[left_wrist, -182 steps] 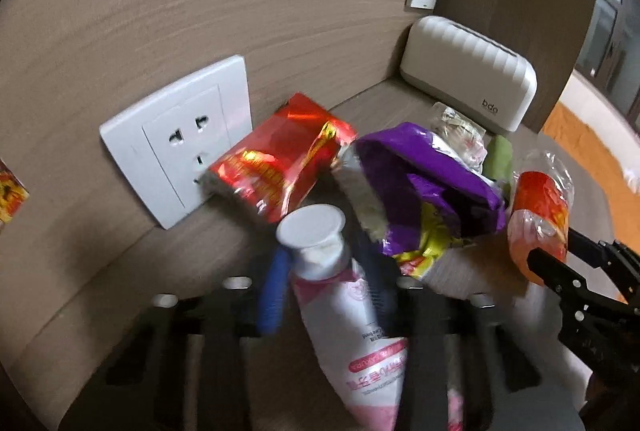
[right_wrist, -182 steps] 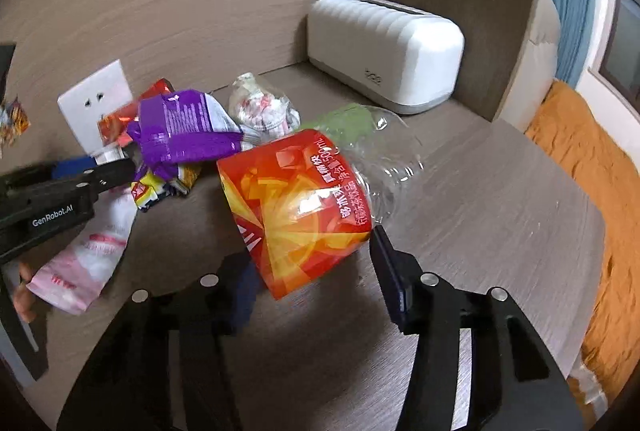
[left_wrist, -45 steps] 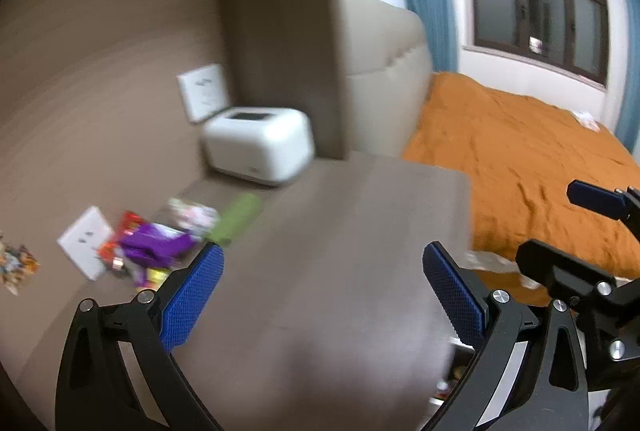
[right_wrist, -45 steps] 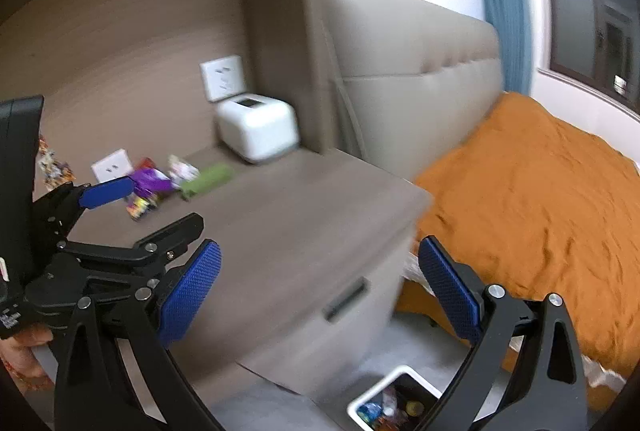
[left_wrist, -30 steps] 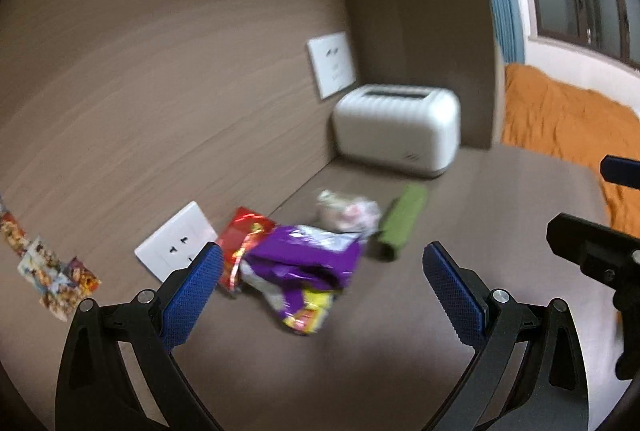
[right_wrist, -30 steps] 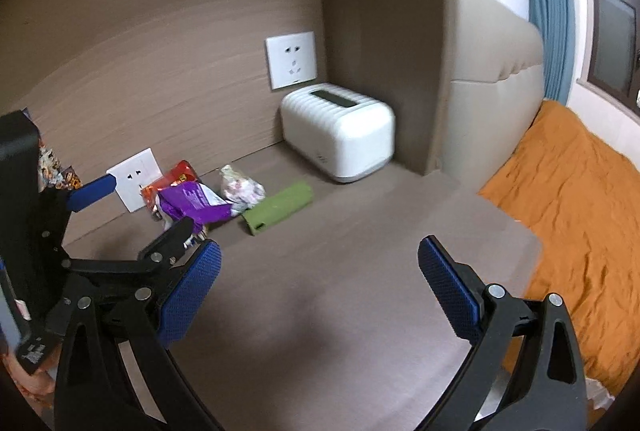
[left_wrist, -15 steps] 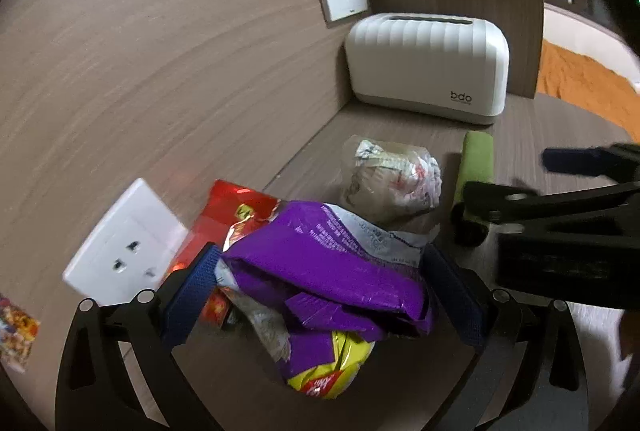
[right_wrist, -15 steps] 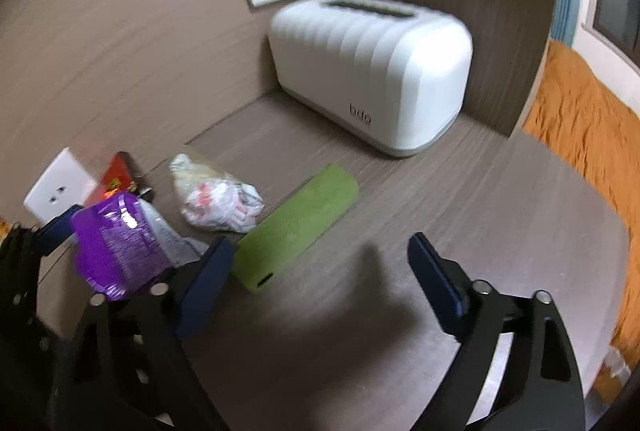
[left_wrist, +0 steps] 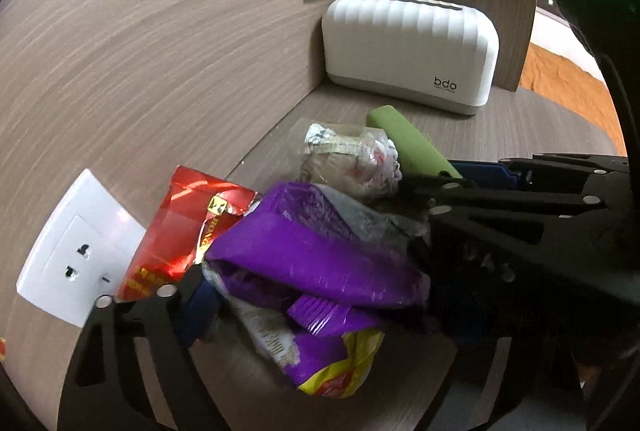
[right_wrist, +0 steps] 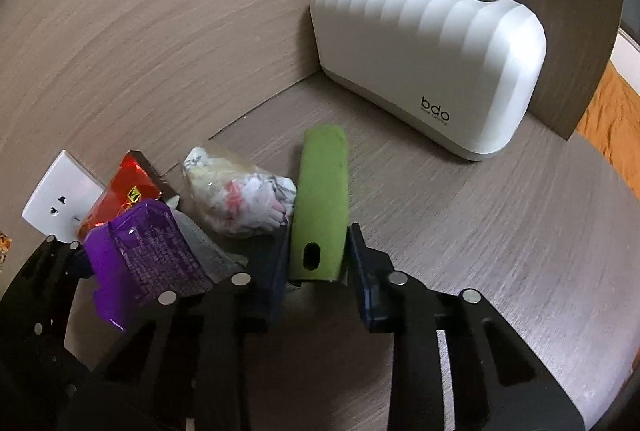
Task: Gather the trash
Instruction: 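Grasp the purple snack bag with the left tool while the right tool grasps the green bar, then carry the purple bag and green bar over the white trash bin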
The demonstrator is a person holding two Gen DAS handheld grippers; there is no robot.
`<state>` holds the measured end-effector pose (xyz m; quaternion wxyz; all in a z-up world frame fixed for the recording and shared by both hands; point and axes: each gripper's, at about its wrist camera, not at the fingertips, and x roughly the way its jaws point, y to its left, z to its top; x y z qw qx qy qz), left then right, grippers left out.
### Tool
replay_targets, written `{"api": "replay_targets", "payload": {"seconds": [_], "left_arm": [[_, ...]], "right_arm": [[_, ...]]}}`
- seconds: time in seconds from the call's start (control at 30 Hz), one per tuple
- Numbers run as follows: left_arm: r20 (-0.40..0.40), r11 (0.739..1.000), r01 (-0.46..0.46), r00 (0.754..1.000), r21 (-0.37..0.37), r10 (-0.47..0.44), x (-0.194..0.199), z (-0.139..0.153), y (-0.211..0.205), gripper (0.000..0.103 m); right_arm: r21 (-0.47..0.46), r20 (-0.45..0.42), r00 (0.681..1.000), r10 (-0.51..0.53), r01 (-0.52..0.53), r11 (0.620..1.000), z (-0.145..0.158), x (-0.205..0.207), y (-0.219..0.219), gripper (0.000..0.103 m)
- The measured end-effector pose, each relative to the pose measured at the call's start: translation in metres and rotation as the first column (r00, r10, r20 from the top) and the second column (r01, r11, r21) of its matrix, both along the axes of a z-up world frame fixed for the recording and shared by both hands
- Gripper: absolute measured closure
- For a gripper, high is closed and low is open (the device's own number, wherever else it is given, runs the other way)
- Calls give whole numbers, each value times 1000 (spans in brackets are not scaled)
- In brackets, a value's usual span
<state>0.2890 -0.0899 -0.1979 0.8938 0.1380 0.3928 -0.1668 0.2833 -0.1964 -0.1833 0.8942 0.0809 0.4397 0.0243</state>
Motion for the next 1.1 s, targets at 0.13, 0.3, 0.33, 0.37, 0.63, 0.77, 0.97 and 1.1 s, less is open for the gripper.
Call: {"api": "replay_targets", "payload": {"seconds": [0.13,0.3,0.33,0.37,0.63,0.77,0.97,1.1], "left_arm": [[9,1000,-9,1000,-15,9,-13,3,4,30],[26,998,-30,999,-47,31,-29,14,4,37],[26,998,-30,999,-57,32,-33,19,4,37],[32,997,-31,999,-64,33,-37,23,3,37],[95,997,27,995,-65,-21,-84,64,-26,37],[113,996,76,991,-52,-70,-102,77,-51,37],[116,985,167,980,-53,-160,-132,89,-98,37],[100,971,234,968,-50,-228,-161,87,-139,37]], "right_arm": [[29,4,1000,-6,6,1000,4,-22,-19,74],[42,30,1000,-5,4,999,17,-50,-38,74],[45,37,999,-5,4,999,20,-55,-40,74],[47,46,999,-6,4,999,23,-62,-43,74],[28,124,992,-3,0,1000,50,-120,-63,74],[15,147,989,-23,21,1000,62,-138,-77,74],[-13,174,983,-54,57,998,80,-177,-118,74],[-54,177,983,-53,63,997,81,-212,-148,74]]}}
